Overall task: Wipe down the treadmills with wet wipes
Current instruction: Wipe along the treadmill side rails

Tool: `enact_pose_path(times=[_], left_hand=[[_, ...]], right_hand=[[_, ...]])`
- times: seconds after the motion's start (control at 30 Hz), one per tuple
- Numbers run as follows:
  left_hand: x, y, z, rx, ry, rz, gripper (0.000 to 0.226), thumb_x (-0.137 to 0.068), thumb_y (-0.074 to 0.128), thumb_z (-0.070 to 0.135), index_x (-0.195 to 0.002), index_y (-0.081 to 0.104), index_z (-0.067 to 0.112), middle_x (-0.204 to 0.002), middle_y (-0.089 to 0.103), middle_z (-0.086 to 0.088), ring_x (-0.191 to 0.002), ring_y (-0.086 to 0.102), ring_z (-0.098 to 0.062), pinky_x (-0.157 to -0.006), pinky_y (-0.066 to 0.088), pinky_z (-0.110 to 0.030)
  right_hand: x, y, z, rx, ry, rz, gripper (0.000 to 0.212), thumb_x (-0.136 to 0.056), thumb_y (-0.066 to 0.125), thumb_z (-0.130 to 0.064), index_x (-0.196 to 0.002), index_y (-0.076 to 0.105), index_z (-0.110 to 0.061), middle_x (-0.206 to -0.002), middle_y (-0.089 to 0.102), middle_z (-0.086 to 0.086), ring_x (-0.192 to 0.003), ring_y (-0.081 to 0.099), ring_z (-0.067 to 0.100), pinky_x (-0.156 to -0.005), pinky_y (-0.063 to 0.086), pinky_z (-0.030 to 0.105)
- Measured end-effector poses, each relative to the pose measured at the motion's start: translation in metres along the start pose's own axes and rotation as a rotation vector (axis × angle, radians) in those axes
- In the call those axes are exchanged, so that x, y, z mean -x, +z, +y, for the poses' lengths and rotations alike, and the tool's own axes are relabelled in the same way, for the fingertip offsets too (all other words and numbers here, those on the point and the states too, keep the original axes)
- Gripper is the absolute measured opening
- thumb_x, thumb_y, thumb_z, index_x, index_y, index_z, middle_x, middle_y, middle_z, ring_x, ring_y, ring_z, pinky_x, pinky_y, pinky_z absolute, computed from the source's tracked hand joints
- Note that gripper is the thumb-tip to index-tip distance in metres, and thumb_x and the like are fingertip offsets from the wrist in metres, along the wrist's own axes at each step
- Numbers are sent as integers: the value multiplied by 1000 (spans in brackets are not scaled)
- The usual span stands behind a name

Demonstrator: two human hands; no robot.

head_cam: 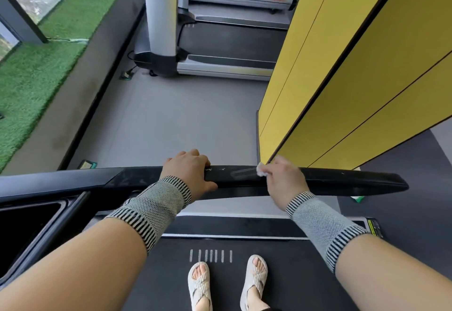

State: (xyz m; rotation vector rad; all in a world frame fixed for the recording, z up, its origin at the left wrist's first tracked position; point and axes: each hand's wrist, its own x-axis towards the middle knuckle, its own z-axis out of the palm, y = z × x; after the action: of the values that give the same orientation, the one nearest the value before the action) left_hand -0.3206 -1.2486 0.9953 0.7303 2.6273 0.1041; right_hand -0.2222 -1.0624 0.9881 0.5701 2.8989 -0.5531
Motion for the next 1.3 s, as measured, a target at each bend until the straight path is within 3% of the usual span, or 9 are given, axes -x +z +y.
enact_pose_path(times=[0.17, 0.33, 0.47, 0.63, 0.7, 0.8, 0.97, 1.1, 1.3], left_hand=[[-2, -1, 0, 1, 0, -14, 59, -77, 64, 59, -126, 55, 29, -116, 52, 6, -110, 49, -17, -98, 41, -39], [-2, 0, -1, 24, 0, -5, 57, -77, 64, 58, -126, 55, 29, -116, 51, 6, -111, 48, -16, -98, 41, -38], [-3, -2, -1, 19, 2, -17, 56, -77, 64, 57, -124, 56, 29, -114, 51, 6, -110, 48, -17, -97, 40, -37], [-2, 1, -2, 41, 6, -10, 58, -77, 64, 59, -126, 55, 29, -115, 51, 7, -110, 48, -16, -97, 41, -38], [-4, -1, -2, 38, 6, -25, 57, -76, 65, 59, -124, 56, 29, -114, 51, 6, -109, 49, -17, -97, 41, -38], [-6, -1, -2, 32, 10, -21, 58, -75, 65, 60, -123, 56, 28, -111, 52, 6, -107, 49, -17, -97, 41, -38], [-4, 2, -4, 38, 15, -3, 59, -77, 64, 60, -126, 54, 29, -116, 51, 8, -110, 48, -16, -96, 41, -36], [-6, 1, -2, 20, 26, -12, 59, -77, 64, 60, -125, 54, 28, -115, 52, 7, -109, 48, -16, -95, 41, -36], [-5, -1, -4, 22, 33, -20, 58, -77, 63, 60, -125, 54, 28, -117, 52, 7, -111, 48, -16, -97, 41, -37]], right_hand=[[-8, 9, -47, 37, -164, -57, 29, -90, 52, -3, -115, 64, -12, -92, 39, -2, -84, 39, 14, -76, 37, 23], [-14, 0, -17, 60, 4, -32, 30, -93, 49, -3, -114, 66, -15, -93, 41, -2, -82, 42, 13, -73, 37, 22], [-14, 10, -56, 60, -187, -77, 26, -91, 54, -6, -113, 64, -13, -99, 47, 2, -88, 47, 18, -83, 46, 27], [-15, 2, -12, 74, -45, -64, 31, -94, 47, -5, -114, 66, -18, -93, 42, -1, -82, 42, 14, -72, 34, 21], [-14, 7, -38, 51, -107, -25, 26, -93, 49, -7, -112, 66, -15, -92, 40, -2, -84, 39, 13, -74, 34, 22], [-14, 12, -53, 5, -227, -95, 26, -93, 48, -4, -108, 66, -16, -95, 45, 0, -88, 46, 16, -75, 38, 23], [-9, 5, -14, -41, -98, -47, 31, -95, 47, -7, -116, 67, -18, -99, 51, 2, -86, 48, 15, -74, 39, 20], [-16, 15, -44, -12, -208, -61, 31, -94, 48, -5, -115, 66, -17, -99, 48, 4, -90, 49, 19, -79, 44, 26], [-2, 4, -2, -36, -226, -38, 28, -94, 49, -8, -113, 69, -16, -94, 51, 2, -81, 48, 16, -72, 37, 20]])
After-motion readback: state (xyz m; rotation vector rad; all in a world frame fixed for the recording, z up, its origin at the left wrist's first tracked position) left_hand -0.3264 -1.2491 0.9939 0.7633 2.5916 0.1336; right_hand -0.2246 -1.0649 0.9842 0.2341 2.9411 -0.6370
